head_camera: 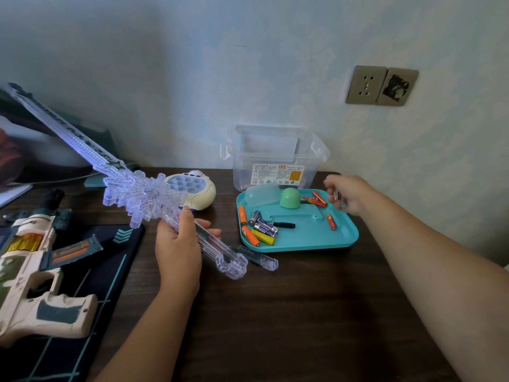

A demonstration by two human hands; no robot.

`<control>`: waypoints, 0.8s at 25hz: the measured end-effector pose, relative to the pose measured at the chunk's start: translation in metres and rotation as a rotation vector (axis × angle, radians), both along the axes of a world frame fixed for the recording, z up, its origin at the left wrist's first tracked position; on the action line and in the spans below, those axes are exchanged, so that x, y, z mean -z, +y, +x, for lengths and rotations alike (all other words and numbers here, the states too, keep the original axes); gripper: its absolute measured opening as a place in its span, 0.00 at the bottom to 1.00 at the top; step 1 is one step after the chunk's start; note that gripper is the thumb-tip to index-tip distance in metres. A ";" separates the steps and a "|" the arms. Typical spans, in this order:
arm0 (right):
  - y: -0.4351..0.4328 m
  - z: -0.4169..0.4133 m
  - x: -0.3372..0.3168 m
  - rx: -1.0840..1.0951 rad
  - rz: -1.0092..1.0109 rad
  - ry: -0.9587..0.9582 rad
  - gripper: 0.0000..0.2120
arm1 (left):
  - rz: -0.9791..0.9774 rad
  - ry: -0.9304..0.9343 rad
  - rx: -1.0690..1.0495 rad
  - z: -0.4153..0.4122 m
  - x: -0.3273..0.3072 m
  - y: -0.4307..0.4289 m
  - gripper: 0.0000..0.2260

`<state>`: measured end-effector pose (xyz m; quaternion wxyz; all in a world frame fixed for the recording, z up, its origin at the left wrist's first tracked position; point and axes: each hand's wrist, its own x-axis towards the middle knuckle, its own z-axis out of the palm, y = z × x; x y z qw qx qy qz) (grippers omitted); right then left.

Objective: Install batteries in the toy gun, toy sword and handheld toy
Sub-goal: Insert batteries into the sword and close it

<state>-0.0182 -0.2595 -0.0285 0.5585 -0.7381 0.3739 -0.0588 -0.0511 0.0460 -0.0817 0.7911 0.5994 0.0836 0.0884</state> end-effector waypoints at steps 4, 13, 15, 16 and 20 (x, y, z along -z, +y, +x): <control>0.018 0.015 0.012 -0.465 -0.854 0.182 0.05 | 0.002 0.003 0.000 0.001 0.001 0.000 0.13; 0.021 0.027 0.021 -0.526 -1.190 0.293 0.08 | 0.013 0.028 -0.001 0.002 0.002 -0.001 0.13; 0.019 0.025 0.023 -0.469 -1.163 0.199 0.09 | 0.011 0.028 0.001 0.002 0.001 -0.001 0.12; 0.019 0.023 0.022 -0.401 -1.130 0.114 0.08 | 0.009 0.027 0.002 0.002 0.002 -0.001 0.13; 0.043 -0.001 -0.003 -0.137 -0.283 -0.338 0.10 | 0.000 0.018 0.014 0.003 0.003 0.000 0.15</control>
